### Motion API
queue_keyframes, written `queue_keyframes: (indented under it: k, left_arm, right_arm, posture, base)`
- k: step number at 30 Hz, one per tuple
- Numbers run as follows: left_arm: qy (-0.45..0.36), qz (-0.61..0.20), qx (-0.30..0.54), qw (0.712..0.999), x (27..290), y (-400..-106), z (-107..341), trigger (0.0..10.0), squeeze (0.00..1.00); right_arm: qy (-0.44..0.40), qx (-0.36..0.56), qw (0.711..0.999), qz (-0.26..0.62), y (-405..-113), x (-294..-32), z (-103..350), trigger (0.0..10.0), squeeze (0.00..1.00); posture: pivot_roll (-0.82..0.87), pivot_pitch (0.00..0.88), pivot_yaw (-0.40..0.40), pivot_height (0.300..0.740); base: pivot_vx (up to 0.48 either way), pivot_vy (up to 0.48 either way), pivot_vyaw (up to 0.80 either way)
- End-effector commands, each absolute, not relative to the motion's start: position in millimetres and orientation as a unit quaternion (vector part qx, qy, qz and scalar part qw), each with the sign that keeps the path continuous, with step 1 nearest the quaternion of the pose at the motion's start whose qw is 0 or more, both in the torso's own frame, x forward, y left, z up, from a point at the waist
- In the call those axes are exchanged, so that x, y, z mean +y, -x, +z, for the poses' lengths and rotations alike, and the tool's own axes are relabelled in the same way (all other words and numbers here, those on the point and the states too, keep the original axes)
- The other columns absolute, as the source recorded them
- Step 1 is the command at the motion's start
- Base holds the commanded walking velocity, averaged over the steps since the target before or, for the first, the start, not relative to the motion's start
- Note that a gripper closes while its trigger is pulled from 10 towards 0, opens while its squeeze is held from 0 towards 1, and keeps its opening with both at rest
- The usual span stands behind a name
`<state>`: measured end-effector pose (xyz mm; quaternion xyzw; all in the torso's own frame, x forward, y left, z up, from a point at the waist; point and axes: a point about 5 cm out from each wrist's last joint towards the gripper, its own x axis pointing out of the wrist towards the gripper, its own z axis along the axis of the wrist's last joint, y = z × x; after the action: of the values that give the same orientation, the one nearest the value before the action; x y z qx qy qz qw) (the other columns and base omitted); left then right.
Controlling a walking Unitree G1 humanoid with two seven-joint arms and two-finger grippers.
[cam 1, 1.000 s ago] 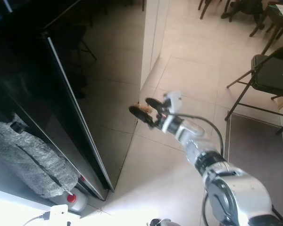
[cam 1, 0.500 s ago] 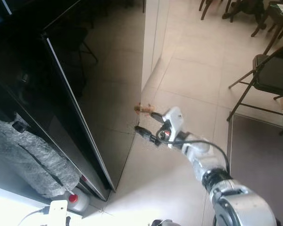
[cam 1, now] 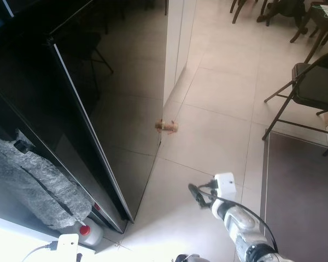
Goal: Restocking fridge
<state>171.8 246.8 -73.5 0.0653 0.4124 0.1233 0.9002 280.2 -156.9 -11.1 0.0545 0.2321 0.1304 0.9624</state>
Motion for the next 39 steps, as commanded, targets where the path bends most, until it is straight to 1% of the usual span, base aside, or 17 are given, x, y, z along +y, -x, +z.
queue_keyframes:
  k: [1,13,20,29,39]
  left_arm:
    - [-0.071,0.119,0.426,0.894,248.0,-163.5,-77.1,10.0,0.0]
    - [-0.073,0.116,0.429,0.893,247.5,-164.2,-77.2,10.0,0.0]
    - [-0.075,0.114,0.428,0.893,247.9,-164.8,-76.8,10.0,0.0]
    - [-0.075,0.116,0.431,0.892,248.5,-164.5,-76.9,10.0,0.0]
    - [-0.072,0.117,0.43,0.892,247.7,-164.5,-77.1,10.0,0.0]
  right_arm:
    - [-0.05,0.243,0.962,0.112,-276.6,-160.8,-15.1,10.0,0.0]
    - [-0.041,0.231,0.965,0.116,-281.4,-160.2,-10.2,10.0,0.0]
    - [-0.037,0.238,0.963,0.124,-278.6,-159.1,-12.8,10.0,0.0]
    - [-0.032,0.234,0.962,0.134,-278.9,-160.9,-11.6,10.0,0.0]
    - [-0.028,0.212,0.965,0.15,-288.8,-159.4,-1.1,10.0,0.0]
  posture:
    - [-0.03,0.181,-0.023,0.74]
    - [-0.03,0.185,-0.027,0.74]
    - [-0.03,0.188,-0.026,0.74]
    - [-0.04,0.19,-0.028,0.74]
    - [-0.04,0.19,-0.034,0.74]
  base:
    - [0.0,-0.36,0.0]
    - [0.0,-0.346,0.78]
    - [0.0,-0.296,0.8]
    - [0.0,0.0,0.8]
    - [0.0,0.0,0.8]
